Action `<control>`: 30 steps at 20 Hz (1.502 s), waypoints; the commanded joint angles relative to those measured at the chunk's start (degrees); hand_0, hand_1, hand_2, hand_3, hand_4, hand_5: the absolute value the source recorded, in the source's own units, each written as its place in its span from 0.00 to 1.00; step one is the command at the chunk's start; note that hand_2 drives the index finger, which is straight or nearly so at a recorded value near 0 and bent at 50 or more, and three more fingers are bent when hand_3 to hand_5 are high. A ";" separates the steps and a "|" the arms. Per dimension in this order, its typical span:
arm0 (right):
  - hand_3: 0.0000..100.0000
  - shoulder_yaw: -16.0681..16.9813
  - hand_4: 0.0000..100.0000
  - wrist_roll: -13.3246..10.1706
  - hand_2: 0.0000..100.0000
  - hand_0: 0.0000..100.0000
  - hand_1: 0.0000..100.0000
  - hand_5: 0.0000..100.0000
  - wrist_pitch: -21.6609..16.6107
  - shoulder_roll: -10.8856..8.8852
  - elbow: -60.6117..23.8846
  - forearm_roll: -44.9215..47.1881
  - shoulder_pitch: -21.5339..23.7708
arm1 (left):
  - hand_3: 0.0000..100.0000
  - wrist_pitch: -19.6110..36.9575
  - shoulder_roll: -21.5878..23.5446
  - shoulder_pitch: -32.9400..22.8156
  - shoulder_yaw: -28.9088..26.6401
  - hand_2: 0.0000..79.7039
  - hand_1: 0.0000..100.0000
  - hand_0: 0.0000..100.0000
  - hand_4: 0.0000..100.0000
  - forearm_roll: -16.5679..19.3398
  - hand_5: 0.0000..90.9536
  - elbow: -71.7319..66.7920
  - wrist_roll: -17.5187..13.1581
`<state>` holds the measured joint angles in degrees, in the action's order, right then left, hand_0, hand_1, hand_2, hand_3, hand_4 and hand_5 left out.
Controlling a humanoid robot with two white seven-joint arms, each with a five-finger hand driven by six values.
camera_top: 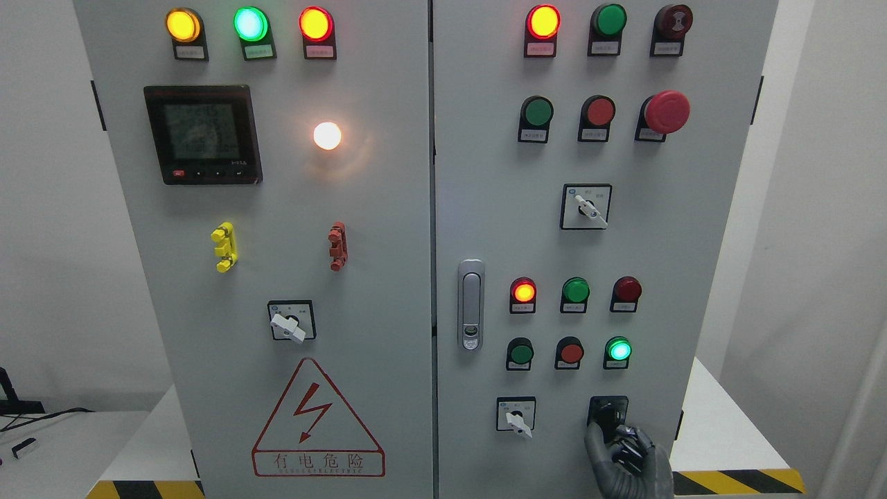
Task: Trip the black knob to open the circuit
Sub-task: 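Hold the right hand on the turned black knob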
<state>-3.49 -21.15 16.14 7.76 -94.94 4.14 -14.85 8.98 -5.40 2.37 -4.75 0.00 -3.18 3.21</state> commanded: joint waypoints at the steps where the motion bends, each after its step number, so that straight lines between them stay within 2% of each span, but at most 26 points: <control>1: 0.91 0.42 0.86 -0.03 0.60 0.43 0.77 0.95 -2.52 -0.02 0.02 -0.01 0.09 | 0.00 -0.02 0.03 0.00 0.00 0.00 0.39 0.12 0.00 1.76 0.00 0.02 -0.05; 30: 0.89 1.38 0.85 -0.03 0.57 0.40 0.77 0.95 -2.61 -0.02 0.81 -1.68 0.00 | 0.00 -0.02 0.03 0.00 0.00 0.00 0.39 0.12 0.00 1.76 0.00 0.02 -0.05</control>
<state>-2.38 -21.23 15.75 7.74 -94.51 3.26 -14.85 8.98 -5.39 2.37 -4.75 0.00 -3.18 3.21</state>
